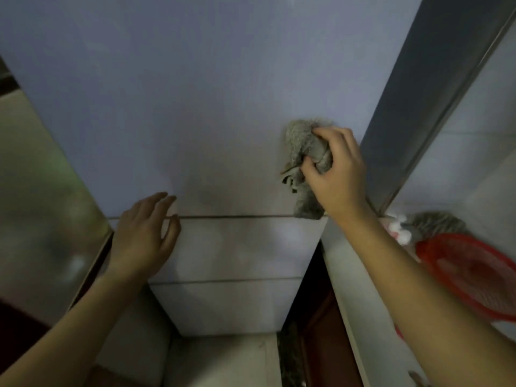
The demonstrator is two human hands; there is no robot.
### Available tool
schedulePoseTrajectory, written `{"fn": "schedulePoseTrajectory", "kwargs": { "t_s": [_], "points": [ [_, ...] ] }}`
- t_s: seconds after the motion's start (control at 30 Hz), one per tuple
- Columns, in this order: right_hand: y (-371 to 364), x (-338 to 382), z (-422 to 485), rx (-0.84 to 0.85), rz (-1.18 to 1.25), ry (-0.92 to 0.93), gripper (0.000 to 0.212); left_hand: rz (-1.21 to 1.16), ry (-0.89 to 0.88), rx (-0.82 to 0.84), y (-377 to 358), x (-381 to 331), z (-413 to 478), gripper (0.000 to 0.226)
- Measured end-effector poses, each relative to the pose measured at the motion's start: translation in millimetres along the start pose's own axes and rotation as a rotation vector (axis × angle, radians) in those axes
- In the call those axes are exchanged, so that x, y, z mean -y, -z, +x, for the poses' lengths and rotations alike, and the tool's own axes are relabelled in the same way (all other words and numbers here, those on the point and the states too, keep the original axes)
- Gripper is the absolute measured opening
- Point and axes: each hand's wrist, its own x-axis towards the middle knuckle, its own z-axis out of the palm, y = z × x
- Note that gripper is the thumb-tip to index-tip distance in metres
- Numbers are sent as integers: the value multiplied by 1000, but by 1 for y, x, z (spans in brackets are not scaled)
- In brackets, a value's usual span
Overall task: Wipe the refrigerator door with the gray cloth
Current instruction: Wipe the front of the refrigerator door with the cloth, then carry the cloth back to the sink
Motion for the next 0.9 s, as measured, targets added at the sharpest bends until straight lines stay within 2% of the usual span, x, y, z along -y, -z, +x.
{"fn": "schedulePoseTrajectory", "kwargs": {
  "t_s": [0.13, 0.3, 0.4, 0.6, 0.67, 0.77, 0.9],
  "points": [
    [-4, 10, -117, 172, 170, -353, 37, -40, 127, 312, -14, 1, -79, 56],
    [19, 20, -278, 355, 184, -758, 38, 19, 358, 804, -33, 8, -193, 34],
    [43, 31, -353, 437, 125, -997, 40, 106, 234, 1107, -41, 8, -245, 33],
    [76, 58, -447, 545, 5, -1338, 39, -90, 316, 1295, -66, 7, -284, 31],
    [81, 71, -462, 532, -30, -1405, 37, -101, 247, 1373, -87, 20, -291, 36],
    [87, 99, -482, 474, -101, -1482, 37, -33, 43, 1495, -116, 31, -293, 33],
    [93, 150, -511, 346, -214, -1603, 41, -67, -48, 1560, -123, 18, -285, 31]
  ]
}}
